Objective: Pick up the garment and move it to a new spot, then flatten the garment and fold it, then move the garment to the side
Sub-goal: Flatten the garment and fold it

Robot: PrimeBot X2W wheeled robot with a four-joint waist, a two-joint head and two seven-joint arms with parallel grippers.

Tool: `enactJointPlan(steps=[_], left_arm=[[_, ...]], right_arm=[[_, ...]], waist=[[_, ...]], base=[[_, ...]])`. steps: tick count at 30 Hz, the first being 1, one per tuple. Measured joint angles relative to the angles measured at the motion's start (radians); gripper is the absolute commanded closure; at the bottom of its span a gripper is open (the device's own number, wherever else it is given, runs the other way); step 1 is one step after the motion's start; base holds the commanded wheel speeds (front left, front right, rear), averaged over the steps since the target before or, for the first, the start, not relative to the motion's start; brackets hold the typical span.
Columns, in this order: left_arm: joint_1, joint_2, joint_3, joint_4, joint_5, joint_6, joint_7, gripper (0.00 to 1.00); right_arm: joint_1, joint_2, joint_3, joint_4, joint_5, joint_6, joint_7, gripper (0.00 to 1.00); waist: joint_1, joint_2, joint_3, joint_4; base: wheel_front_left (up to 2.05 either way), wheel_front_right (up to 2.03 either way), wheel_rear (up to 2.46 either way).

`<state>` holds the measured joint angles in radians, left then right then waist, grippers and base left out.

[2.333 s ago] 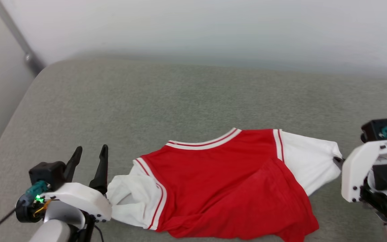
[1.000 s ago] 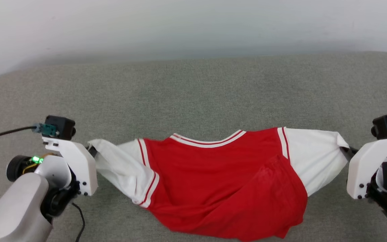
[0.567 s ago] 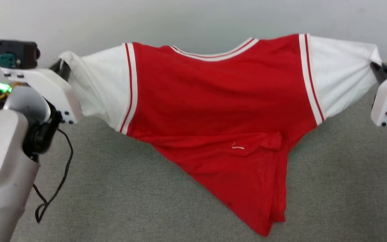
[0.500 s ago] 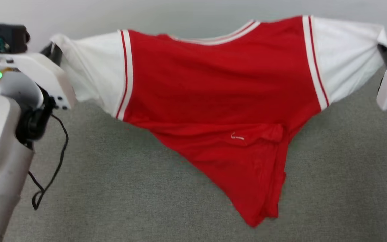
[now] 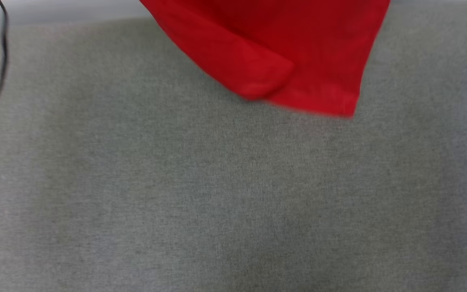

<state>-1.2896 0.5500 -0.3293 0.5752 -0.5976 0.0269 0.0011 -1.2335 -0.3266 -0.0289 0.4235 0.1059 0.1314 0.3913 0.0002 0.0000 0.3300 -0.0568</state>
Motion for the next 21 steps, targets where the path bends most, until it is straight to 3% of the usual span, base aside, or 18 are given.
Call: enactJointPlan(steps=[12, 21], left_arm=[[-0.250, 0.031, 0.033, 0.066, 0.017, -0.045, -0.105, 1.00], [-0.295, 0.028, 0.030, 0.149, 0.012, -0.089, -0.176, 1.00]], right_arm=[[-0.282, 0.006, 0.054, 0.068, -0.051, 0.000, -0.123, 1.00], [-0.347, 0.006, 0.123, 0.180, -0.024, 0.000, -0.192, 1.00]], waist=[[0.0001, 0.0000, 0.194, -0.021], [0.0001, 0.0000, 0.327, -0.026]], base=[[0.00, 0.00, 0.00], [0.00, 0.00, 0.00]])
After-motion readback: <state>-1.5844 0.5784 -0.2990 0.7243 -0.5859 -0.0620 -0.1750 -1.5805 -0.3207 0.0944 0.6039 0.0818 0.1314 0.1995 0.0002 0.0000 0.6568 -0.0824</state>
